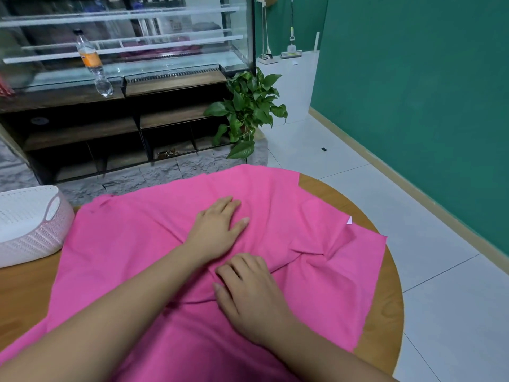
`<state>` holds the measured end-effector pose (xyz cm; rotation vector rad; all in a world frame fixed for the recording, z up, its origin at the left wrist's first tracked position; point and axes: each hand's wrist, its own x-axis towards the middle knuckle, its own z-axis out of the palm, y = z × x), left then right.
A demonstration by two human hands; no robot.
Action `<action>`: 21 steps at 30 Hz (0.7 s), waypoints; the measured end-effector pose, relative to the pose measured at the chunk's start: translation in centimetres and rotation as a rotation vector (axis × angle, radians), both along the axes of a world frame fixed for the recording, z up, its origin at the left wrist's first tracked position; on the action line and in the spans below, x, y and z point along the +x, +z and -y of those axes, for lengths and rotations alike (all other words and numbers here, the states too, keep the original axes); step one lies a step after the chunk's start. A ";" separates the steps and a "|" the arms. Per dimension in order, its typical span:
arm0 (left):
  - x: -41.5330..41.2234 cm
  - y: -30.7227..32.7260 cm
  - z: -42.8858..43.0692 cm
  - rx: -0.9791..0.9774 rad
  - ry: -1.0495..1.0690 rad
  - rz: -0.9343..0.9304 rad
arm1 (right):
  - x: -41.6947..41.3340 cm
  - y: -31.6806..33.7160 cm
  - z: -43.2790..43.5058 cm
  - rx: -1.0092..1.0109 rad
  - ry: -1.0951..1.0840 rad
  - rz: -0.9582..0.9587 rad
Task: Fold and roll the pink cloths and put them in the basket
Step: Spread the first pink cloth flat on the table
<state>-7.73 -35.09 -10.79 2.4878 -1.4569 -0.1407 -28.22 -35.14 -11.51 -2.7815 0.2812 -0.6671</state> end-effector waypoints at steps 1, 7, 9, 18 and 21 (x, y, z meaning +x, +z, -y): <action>-0.4 -0.4 -0.6 0.015 -0.005 0.006 | -0.5 -0.1 -0.4 0.011 -0.020 0.003; -4.1 -1.9 -2.0 0.026 -0.101 0.061 | -4.2 -1.6 -3.1 0.162 -0.131 0.010; -4.5 -2.0 -2.3 0.020 -0.122 0.062 | -5.1 -1.2 -3.3 0.245 -0.103 0.025; -2.4 -1.7 -0.9 -0.002 -0.110 0.057 | -0.7 5.9 15.7 0.381 -0.438 0.080; -2.4 -1.6 -0.8 -0.010 -0.107 0.051 | 1.0 6.2 23.7 0.420 -0.643 -0.119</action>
